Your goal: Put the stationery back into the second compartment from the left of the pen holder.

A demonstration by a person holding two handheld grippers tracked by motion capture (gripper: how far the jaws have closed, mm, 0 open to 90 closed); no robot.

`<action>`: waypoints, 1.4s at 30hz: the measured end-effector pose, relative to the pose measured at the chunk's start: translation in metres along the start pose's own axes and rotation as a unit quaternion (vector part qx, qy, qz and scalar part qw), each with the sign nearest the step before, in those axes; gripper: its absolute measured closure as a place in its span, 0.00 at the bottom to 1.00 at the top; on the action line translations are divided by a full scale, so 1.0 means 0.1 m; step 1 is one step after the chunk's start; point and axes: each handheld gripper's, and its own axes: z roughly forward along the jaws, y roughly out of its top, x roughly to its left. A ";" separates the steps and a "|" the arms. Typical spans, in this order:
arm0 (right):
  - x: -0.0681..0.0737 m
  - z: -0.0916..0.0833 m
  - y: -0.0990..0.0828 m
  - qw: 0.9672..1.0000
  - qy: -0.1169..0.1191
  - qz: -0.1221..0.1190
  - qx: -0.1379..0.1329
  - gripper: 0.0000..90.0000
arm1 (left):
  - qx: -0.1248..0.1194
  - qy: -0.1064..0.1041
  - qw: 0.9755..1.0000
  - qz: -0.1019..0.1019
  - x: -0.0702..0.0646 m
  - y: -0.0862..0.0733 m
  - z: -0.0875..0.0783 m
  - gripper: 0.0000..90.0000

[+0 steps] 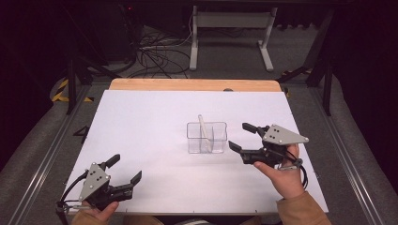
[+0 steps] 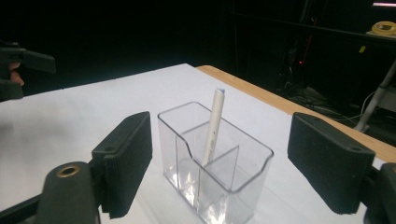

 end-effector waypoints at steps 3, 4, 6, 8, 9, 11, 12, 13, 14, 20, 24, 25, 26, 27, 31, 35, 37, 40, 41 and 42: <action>-0.01 -0.07 -0.08 1.000 0.000 0.002 0.001 0.25 | 0.000 0.001 1.000 0.002 -0.01 0.00 0.00 0.13; -0.01 -0.10 -0.11 1.000 0.001 0.004 0.001 0.25 | 0.000 0.001 1.000 0.002 -0.01 0.00 0.00 0.13; -0.02 -0.15 -0.17 1.000 -0.001 0.007 -0.002 0.26 | 0.001 0.002 1.000 0.003 -0.01 0.00 0.00 0.13; -0.02 -0.19 -0.22 1.000 -0.002 0.011 -0.002 0.26 | 0.000 0.001 1.000 0.003 -0.01 0.00 0.00 0.13; -0.03 -0.20 -0.25 1.000 -0.003 0.014 -0.001 0.26 | 0.000 0.001 1.000 0.004 -0.01 0.00 0.00 0.13; -0.03 -0.23 -0.31 1.000 -0.007 0.013 0.003 0.26 | 0.001 0.001 1.000 0.004 -0.01 0.00 0.00 0.13; -0.03 -0.25 -0.33 1.000 -0.010 0.012 0.008 0.26 | 0.001 0.001 1.000 0.004 -0.01 0.00 0.00 0.13; -0.03 -0.25 -0.36 1.000 -0.014 0.008 0.012 0.26 | 0.000 0.001 1.000 0.004 -0.01 0.00 0.00 0.13; -0.03 -0.26 -0.38 1.000 -0.019 0.003 0.019 0.26 | 0.000 0.001 1.000 0.004 -0.01 0.00 0.00 0.13; 0.00 -0.30 -0.52 0.999 -0.017 0.012 0.028 0.27 | 0.001 0.001 1.000 0.005 -0.01 0.00 0.00 0.13; 0.01 -0.32 -0.64 0.999 -0.013 0.027 0.030 0.28 | 0.000 -0.001 1.000 0.006 0.00 0.00 0.00 0.13; 0.01 -0.33 -0.67 0.999 -0.012 0.033 0.029 0.28 | 0.000 -0.001 1.000 0.007 0.00 0.00 0.00 0.13; 0.01 -0.33 -0.70 0.999 -0.012 0.039 0.029 0.28 | 0.001 -0.002 1.000 0.006 -0.01 0.00 0.00 0.13; 0.01 -0.34 -0.73 0.999 -0.010 0.044 0.028 0.28 | 0.001 -0.002 1.000 0.007 -0.01 0.00 0.00 0.13; 0.02 -0.34 -0.82 0.998 -0.007 0.058 0.030 0.29 | 0.001 -0.002 1.000 0.009 0.00 -0.01 0.00 0.13; 0.04 -0.34 -0.93 0.997 -0.009 0.057 0.043 0.29 | 0.000 -0.006 1.000 0.008 0.02 -0.02 0.01 0.13; 0.06 -0.35 -0.98 0.997 -0.008 0.058 0.051 0.30 | 0.001 -0.007 1.000 0.005 0.03 -0.03 0.02 0.13; 0.08 -0.35 -1.03 0.997 -0.010 0.058 0.057 0.30 | 0.000 -0.013 1.000 0.002 0.05 -0.04 0.02 0.13; 0.09 -0.36 -1.04 0.997 -0.012 0.058 0.057 0.30 | 0.001 -0.013 1.000 0.002 0.05 -0.05 0.02 0.13; 0.09 -0.36 -1.05 0.997 -0.014 0.059 0.057 0.30 | 0.001 -0.011 1.000 0.004 0.06 -0.06 0.03 0.13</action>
